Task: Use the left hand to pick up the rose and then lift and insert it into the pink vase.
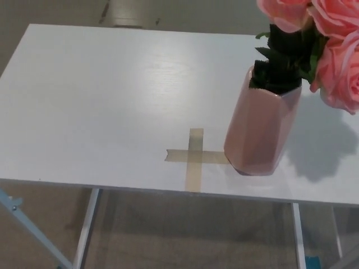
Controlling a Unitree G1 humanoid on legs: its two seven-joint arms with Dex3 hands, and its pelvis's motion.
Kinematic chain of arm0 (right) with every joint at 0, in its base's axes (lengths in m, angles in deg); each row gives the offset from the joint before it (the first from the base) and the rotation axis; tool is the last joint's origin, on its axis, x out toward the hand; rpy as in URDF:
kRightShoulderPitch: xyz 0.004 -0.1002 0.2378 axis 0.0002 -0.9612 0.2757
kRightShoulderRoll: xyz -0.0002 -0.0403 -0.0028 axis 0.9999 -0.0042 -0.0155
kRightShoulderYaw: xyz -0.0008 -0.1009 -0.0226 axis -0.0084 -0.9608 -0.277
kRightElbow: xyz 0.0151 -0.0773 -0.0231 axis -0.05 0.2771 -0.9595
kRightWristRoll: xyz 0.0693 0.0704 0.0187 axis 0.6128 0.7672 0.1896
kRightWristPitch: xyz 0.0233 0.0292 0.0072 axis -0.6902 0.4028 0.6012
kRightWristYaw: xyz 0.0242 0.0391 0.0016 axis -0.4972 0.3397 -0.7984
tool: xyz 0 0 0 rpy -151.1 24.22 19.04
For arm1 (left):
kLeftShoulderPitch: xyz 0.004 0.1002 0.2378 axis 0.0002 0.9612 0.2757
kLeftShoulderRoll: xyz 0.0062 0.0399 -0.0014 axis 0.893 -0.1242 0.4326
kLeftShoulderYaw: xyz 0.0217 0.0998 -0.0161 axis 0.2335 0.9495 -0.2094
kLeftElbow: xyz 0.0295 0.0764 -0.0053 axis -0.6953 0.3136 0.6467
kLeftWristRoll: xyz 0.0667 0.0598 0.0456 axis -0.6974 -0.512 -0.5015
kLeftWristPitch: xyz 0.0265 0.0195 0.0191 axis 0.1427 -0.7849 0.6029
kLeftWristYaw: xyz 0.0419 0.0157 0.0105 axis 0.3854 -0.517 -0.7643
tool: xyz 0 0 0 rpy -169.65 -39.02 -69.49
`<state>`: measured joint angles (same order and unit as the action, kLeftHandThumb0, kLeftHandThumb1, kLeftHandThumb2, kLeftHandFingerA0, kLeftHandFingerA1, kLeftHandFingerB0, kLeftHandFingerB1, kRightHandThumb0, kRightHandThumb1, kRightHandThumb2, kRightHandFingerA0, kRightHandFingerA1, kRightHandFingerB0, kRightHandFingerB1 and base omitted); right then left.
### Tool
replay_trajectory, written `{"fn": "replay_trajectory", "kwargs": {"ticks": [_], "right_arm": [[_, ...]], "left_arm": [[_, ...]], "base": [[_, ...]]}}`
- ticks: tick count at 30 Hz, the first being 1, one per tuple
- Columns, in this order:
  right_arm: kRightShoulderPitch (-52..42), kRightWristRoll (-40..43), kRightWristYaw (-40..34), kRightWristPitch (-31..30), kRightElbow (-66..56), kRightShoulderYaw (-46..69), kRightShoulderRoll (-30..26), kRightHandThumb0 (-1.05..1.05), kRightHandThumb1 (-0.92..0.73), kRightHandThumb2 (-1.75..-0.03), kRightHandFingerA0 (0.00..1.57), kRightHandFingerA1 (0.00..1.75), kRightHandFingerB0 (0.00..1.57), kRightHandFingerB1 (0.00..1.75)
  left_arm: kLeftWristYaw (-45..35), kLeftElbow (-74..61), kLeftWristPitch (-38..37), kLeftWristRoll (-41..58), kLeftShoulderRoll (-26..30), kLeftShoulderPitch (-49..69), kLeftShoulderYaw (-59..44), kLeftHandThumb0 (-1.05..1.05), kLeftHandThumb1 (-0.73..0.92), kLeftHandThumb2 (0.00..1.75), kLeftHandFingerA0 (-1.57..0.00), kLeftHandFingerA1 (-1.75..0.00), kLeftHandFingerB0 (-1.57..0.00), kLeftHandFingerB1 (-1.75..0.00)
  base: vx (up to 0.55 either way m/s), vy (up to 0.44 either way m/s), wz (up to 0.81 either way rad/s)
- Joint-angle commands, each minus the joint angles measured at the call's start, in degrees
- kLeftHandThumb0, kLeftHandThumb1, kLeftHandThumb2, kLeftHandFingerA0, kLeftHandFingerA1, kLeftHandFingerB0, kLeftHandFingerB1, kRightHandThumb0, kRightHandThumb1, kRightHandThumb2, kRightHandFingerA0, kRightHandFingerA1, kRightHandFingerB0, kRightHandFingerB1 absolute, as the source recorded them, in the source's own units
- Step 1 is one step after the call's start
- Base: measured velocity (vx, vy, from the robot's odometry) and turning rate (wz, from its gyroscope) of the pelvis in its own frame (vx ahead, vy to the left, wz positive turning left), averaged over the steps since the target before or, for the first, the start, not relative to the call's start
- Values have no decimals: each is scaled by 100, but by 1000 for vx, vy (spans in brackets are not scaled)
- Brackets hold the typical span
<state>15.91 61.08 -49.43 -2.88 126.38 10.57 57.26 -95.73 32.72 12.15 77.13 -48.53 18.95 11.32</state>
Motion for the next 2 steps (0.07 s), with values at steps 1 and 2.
{"fn": "replay_trajectory", "kwargs": {"ticks": [1, 2], "right_arm": [[42, 119, 138, -121, 47, 100, 0, -33, -64, -58, 71, 51, 62, 45], [42, 119, 138, -121, 47, 100, 0, -33, -64, -58, 71, 51, 62, 45]], "left_arm": [[428, 300, -408, -10, 94, -119, 153, -50, 55, 57, -37, -34, -31, -31], [428, 300, -408, -10, 94, -119, 153, -50, 55, 57, -37, -34, -31, -31]], "base": [[0, 0, 0], [0, 0, 0]]}}
